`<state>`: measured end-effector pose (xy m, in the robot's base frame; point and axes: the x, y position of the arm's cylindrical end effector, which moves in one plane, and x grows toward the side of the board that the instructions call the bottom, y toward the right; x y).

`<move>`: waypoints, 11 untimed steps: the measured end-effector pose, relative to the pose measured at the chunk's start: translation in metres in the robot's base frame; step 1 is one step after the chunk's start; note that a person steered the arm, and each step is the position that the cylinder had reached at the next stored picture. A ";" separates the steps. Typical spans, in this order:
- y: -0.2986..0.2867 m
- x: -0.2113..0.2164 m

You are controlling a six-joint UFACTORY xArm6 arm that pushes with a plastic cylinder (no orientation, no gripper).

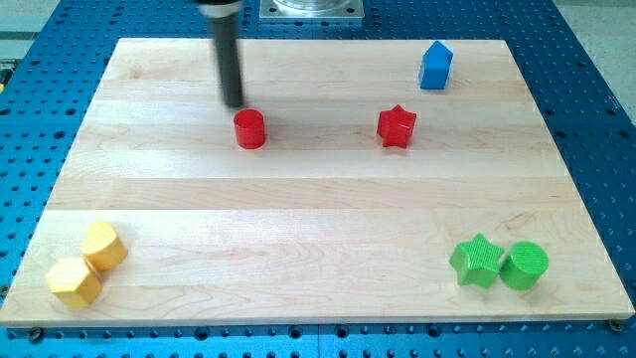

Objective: Place the red star at the center of the board

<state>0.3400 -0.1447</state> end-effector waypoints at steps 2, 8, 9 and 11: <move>0.045 0.076; 0.197 0.037; 0.169 0.045; 0.213 0.117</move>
